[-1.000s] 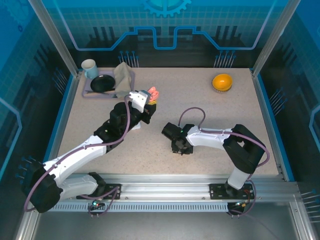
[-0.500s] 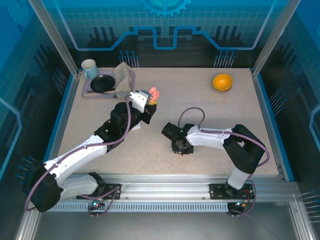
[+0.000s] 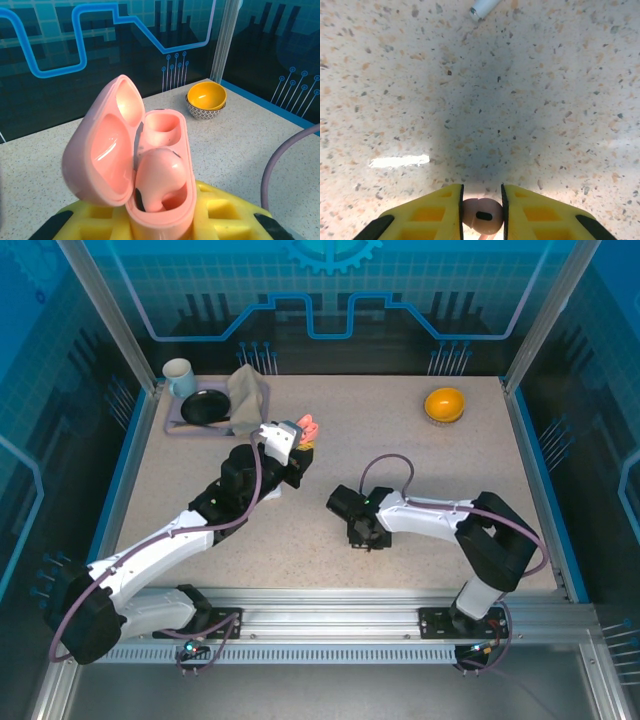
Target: Insert the wireless bluetooth earbuds into the charging case
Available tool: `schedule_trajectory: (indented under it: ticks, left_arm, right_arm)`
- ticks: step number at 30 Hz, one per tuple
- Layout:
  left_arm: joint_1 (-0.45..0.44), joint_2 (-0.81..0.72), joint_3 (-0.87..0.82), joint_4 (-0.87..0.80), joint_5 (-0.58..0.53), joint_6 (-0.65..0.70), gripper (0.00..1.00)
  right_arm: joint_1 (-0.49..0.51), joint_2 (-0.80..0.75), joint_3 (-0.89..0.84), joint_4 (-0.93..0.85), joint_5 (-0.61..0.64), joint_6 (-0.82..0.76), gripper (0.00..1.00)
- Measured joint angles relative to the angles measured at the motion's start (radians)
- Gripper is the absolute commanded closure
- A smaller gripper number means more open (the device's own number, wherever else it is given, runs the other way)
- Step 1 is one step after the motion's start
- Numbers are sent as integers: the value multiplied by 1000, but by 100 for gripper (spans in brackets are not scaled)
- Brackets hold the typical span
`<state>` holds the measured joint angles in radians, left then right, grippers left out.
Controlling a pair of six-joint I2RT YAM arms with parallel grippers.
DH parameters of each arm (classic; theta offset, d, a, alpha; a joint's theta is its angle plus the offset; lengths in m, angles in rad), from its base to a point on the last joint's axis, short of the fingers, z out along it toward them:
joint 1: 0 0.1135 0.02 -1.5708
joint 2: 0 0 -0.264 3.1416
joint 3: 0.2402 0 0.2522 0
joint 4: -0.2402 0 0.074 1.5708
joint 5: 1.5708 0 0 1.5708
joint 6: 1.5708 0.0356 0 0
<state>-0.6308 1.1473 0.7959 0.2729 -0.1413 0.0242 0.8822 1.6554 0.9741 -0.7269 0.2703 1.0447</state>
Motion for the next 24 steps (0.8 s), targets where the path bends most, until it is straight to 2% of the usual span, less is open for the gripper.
schedule_trajectory:
  ticks: [13, 24]
  left_arm:
    - [0, 0, 0, -6, 0, 0, 100]
    - [0, 0, -21, -19, 45, -1, 100]
  right_arm:
    - [-59, -94, 0, -6, 10, -29, 75]
    - [-232, -364, 80, -10, 6, -144, 73]
